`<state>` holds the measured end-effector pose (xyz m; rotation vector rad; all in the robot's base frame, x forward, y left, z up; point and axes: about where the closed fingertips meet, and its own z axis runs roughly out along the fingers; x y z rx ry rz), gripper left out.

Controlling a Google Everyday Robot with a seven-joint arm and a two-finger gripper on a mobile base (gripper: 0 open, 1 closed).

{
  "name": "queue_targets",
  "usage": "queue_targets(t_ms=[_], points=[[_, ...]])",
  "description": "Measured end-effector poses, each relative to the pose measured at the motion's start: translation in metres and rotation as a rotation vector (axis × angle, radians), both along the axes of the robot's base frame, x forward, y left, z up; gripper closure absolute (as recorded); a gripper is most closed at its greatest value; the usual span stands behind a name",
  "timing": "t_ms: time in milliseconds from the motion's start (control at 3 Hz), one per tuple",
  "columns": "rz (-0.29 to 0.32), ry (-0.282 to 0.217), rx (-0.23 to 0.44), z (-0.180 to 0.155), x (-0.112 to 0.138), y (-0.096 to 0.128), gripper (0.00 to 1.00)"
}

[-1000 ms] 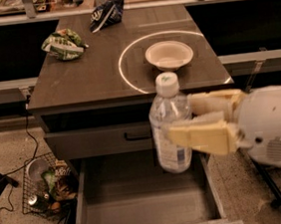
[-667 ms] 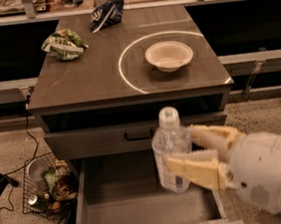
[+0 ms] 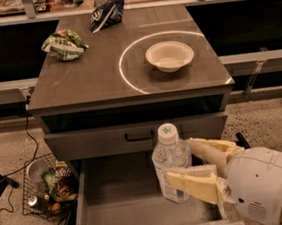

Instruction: Place blue plastic bottle into middle drawer

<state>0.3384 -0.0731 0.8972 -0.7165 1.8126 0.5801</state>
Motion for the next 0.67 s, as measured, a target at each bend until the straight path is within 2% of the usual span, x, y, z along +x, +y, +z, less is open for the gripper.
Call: queue_targets(t_ms=[333,667], points=[[-0.019,0.001,0.034,-0.022,0.003,0.02,1.0],[-0.035,0.032,0.103,-0.073,0.007,0.053,1.0]])
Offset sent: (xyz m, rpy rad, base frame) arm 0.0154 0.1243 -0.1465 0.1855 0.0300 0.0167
